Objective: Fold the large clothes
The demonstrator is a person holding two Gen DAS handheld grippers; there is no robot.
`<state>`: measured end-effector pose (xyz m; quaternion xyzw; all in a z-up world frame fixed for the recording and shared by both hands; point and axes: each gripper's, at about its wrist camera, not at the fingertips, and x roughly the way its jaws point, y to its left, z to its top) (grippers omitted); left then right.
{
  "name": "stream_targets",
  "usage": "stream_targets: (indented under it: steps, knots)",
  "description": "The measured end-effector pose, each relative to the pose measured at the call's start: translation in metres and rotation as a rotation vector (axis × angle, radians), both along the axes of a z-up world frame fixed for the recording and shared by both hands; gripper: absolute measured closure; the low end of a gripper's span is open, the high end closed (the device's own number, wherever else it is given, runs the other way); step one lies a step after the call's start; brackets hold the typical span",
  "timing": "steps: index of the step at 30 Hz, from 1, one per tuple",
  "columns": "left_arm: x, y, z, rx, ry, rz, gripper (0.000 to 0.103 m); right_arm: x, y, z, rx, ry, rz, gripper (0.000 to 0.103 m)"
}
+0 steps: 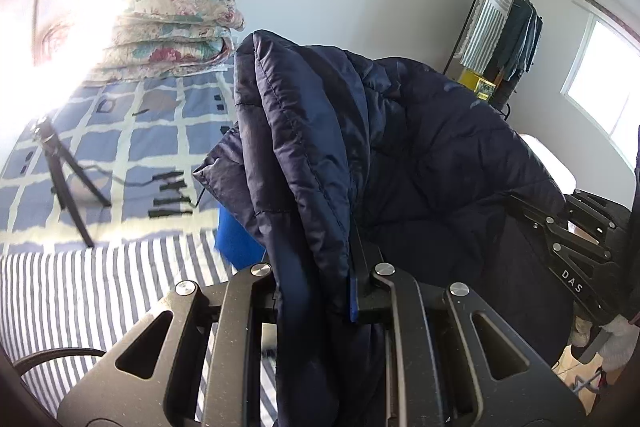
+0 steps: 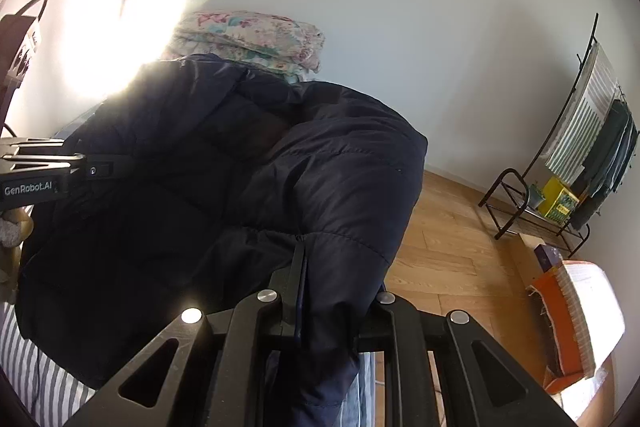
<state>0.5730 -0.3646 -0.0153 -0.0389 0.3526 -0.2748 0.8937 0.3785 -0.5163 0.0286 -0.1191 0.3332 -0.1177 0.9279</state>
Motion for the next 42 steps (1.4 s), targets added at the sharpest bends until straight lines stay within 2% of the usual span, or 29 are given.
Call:
stream_targets:
  steps: [7, 12, 15, 18, 21, 34, 42]
  knots:
    - [0.041, -0.014, -0.009, -0.008, -0.004, -0.010, 0.087, 0.051, -0.031, -0.009, 0.016, -0.003, 0.010, 0.089]
    - [0.073, -0.001, -0.051, -0.068, 0.086, -0.018, 0.087, 0.079, -0.048, -0.036, 0.088, 0.032, 0.035, 0.089]
    - [0.083, 0.011, -0.077, -0.111, 0.148, -0.008, 0.087, 0.092, -0.054, -0.058, 0.092, 0.072, 0.045, 0.089]
    - [0.089, 0.019, -0.090, -0.138, 0.156, -0.016, 0.087, 0.100, -0.061, -0.070, 0.139, 0.080, 0.050, 0.089]
    - [0.092, 0.020, -0.092, -0.144, 0.153, -0.026, 0.087, 0.107, -0.067, -0.075, 0.162, 0.096, 0.059, 0.089]
    - [0.084, 0.013, -0.088, -0.084, 0.114, -0.053, 0.087, 0.113, -0.077, -0.078, 0.193, 0.127, 0.088, 0.086]
    - [0.079, 0.008, -0.086, -0.047, 0.095, -0.041, 0.085, 0.108, -0.096, -0.079, 0.309, 0.106, 0.068, 0.083]
